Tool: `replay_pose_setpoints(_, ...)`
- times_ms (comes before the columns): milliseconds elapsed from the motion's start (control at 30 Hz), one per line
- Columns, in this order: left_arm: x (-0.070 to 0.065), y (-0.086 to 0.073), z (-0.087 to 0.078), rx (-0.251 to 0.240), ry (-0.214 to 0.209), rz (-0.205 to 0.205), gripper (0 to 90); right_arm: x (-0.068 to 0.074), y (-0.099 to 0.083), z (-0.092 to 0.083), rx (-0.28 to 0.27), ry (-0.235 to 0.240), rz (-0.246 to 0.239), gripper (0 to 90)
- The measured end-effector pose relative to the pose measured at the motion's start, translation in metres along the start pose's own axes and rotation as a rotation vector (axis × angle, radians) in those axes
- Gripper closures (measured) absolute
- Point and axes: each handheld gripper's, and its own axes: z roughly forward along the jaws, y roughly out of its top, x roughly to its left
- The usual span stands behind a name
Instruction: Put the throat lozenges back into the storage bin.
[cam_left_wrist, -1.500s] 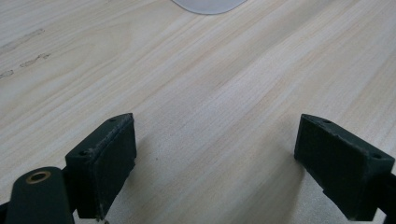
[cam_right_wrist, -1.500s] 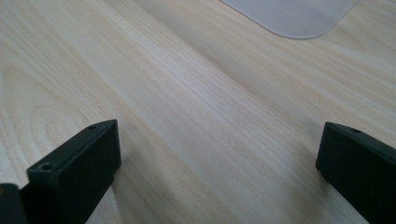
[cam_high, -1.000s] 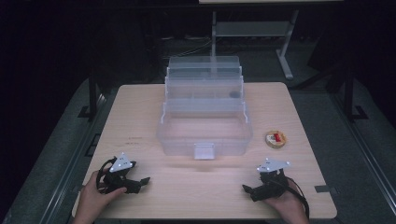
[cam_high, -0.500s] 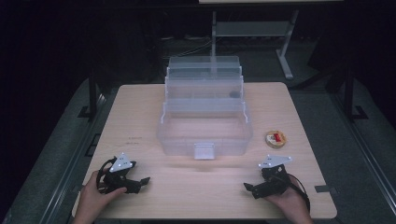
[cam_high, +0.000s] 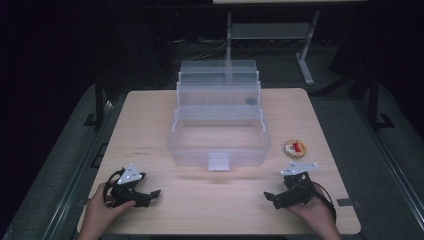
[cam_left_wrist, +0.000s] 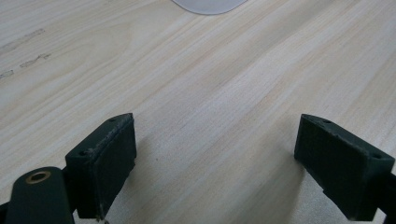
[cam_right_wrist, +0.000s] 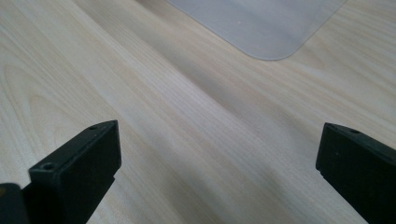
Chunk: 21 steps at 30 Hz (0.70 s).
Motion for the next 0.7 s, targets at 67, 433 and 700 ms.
replay_pose_setpoints(67,0.0,0.0,0.0,0.0,0.0,0.0,11.9,-0.001,0.001,-0.001,-0.001,0.003,0.006,0.0)
replay_pose_setpoints(433,0.0,0.0,0.0,0.0,-0.001,-0.003,11.9,-0.007,0.007,-0.004,-0.005,0.004,0.009,0.0)
replay_pose_setpoints(700,0.0,0.0,0.0,-0.003,0.001,-0.005,11.9,-0.016,0.016,-0.009,-0.017,0.0,0.017,0.0)
